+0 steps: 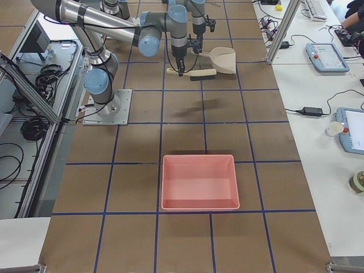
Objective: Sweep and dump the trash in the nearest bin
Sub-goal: 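Lower the dustpan onto the table and open the left gripper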
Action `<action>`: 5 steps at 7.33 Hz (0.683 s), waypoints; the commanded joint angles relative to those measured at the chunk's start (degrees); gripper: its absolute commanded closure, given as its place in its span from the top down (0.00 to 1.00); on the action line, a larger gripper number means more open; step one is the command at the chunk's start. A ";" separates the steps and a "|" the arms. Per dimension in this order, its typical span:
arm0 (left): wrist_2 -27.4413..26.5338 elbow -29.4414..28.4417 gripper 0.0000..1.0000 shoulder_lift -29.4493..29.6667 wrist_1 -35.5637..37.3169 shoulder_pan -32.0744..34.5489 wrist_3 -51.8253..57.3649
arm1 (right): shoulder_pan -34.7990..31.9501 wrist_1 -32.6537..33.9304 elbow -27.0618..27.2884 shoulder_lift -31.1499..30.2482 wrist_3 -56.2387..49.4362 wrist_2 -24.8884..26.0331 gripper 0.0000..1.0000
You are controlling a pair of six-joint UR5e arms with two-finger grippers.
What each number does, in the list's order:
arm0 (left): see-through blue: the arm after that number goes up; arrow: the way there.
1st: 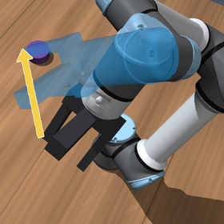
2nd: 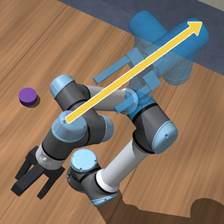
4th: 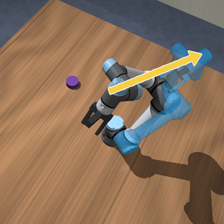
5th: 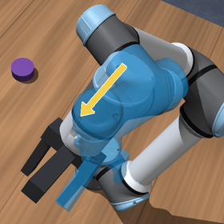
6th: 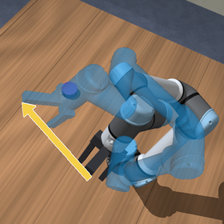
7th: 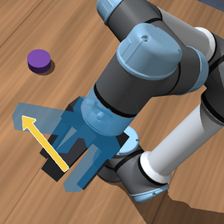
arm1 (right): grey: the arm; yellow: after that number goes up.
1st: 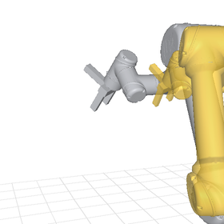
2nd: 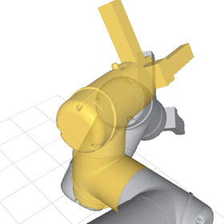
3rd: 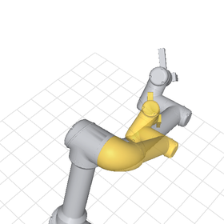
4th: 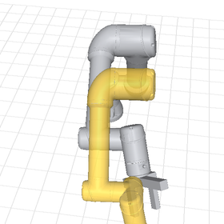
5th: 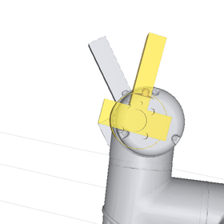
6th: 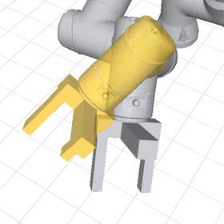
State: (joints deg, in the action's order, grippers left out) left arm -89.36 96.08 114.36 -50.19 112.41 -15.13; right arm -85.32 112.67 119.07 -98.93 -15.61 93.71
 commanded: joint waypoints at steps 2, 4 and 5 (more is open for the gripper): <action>-3.71 -1.24 0.98 -2.29 -0.77 -4.89 5.87 | -0.20 -0.08 -0.06 -0.39 0.40 -0.02 0.16; -3.19 -1.15 1.00 -8.69 -9.68 -11.31 12.44 | -1.42 -3.13 0.11 -2.13 3.47 -3.24 0.16; -3.10 -1.25 1.00 -11.85 -14.71 -12.99 13.53 | -3.09 -3.94 0.20 -3.36 8.09 -4.05 0.16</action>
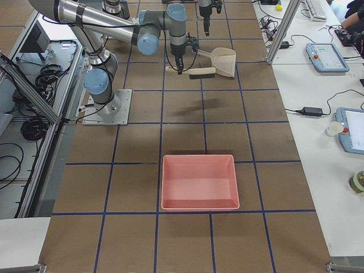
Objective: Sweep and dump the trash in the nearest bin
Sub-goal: 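Lower the dustpan onto the table and open the left gripper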
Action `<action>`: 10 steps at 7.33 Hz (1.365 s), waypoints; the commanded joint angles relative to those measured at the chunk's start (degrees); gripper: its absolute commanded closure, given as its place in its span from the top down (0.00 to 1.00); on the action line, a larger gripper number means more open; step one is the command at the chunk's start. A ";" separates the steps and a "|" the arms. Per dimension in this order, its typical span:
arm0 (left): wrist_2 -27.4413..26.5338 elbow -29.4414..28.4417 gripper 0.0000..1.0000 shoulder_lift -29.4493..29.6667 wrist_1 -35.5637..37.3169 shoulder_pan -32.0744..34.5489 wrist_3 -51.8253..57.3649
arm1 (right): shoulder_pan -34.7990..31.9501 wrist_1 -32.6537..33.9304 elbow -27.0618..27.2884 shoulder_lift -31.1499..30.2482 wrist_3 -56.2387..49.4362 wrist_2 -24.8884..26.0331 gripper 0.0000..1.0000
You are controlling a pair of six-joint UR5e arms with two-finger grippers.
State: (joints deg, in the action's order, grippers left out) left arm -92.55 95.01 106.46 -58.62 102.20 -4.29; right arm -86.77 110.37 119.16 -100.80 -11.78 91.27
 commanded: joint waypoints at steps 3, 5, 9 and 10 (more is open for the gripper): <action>0.01 -0.36 1.00 -13.80 -19.24 -6.82 6.14 | -14.35 -1.56 0.20 -0.98 21.65 -1.62 0.16; 0.18 -4.37 1.00 -14.79 -27.20 -10.42 6.14 | -25.24 -1.47 0.28 -0.55 32.04 -1.71 0.15; -0.17 -8.71 1.00 -13.47 -32.88 -10.88 6.14 | -36.27 1.67 3.95 2.35 39.98 -1.89 0.13; 0.35 -9.05 1.00 -13.13 -32.36 -11.05 6.14 | -36.54 4.13 5.45 3.32 41.47 -3.63 0.13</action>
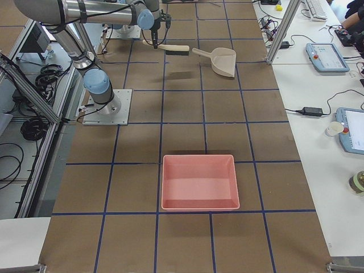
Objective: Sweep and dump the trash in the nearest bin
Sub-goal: 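Lower the white brush toward the table nearer the robot with the right gripper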
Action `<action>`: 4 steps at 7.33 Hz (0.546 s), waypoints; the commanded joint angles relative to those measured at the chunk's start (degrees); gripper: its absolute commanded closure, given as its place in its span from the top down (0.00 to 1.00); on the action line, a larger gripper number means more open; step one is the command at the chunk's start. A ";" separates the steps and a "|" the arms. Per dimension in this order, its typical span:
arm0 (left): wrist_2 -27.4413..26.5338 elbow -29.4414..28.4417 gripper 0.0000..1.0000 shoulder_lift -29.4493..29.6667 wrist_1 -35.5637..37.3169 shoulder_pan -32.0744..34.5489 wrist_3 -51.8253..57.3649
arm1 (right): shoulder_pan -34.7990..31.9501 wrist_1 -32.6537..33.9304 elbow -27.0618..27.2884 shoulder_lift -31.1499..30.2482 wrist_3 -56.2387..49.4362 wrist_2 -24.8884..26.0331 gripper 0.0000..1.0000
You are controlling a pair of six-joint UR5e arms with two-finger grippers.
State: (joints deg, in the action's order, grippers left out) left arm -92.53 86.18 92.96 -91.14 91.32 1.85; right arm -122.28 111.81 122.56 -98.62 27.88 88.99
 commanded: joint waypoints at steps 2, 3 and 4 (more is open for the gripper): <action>-0.10 -0.66 1.00 0.74 -1.84 0.26 -0.09 | -1.29 3.06 2.68 1.58 1.92 -2.06 0.13; -0.28 -1.18 1.00 0.74 -1.33 0.26 0.00 | -1.47 4.19 3.38 1.85 1.74 -2.06 0.13; -0.45 -1.19 1.00 0.48 -1.32 0.26 0.00 | -1.47 4.90 3.83 2.90 1.74 -2.06 0.13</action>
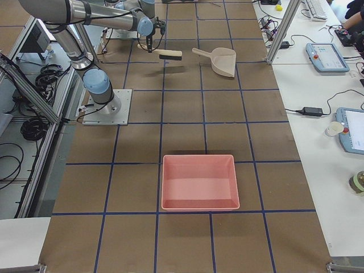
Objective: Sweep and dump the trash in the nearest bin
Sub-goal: 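Lower the white brush toward the table nearer the robot with the right gripper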
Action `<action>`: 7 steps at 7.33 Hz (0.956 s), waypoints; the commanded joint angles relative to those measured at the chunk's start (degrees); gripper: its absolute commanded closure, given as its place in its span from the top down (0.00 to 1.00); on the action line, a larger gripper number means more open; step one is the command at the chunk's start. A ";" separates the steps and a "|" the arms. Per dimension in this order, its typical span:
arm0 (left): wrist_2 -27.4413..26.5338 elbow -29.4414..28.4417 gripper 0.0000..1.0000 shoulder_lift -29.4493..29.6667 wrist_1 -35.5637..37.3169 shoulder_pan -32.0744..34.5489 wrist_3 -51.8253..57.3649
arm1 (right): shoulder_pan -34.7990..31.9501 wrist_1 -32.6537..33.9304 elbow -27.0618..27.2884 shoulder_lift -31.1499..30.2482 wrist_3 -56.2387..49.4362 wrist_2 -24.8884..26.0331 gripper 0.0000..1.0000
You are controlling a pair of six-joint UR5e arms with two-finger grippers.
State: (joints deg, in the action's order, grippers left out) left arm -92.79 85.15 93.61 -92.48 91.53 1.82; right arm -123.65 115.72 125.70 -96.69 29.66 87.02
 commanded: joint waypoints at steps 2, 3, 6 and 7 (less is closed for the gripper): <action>0.15 -0.33 1.00 -0.62 0.02 0.49 -0.41 | -0.89 5.54 0.68 5.17 0.75 -0.09 0.13; 0.15 -0.25 1.00 -0.97 -0.51 0.66 -0.67 | -1.85 6.09 0.42 6.15 1.54 0.00 0.13; -0.20 1.15 1.00 -0.54 -0.34 -0.29 -0.15 | -2.83 6.89 0.77 6.43 2.25 0.17 0.14; -0.02 0.03 1.00 0.34 -0.16 -0.30 -0.15 | -2.83 6.89 1.12 6.69 2.25 0.35 0.15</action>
State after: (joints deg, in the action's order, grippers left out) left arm -92.92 85.74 93.14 -92.91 91.56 1.49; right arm -126.40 122.55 126.53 -90.23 31.86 87.20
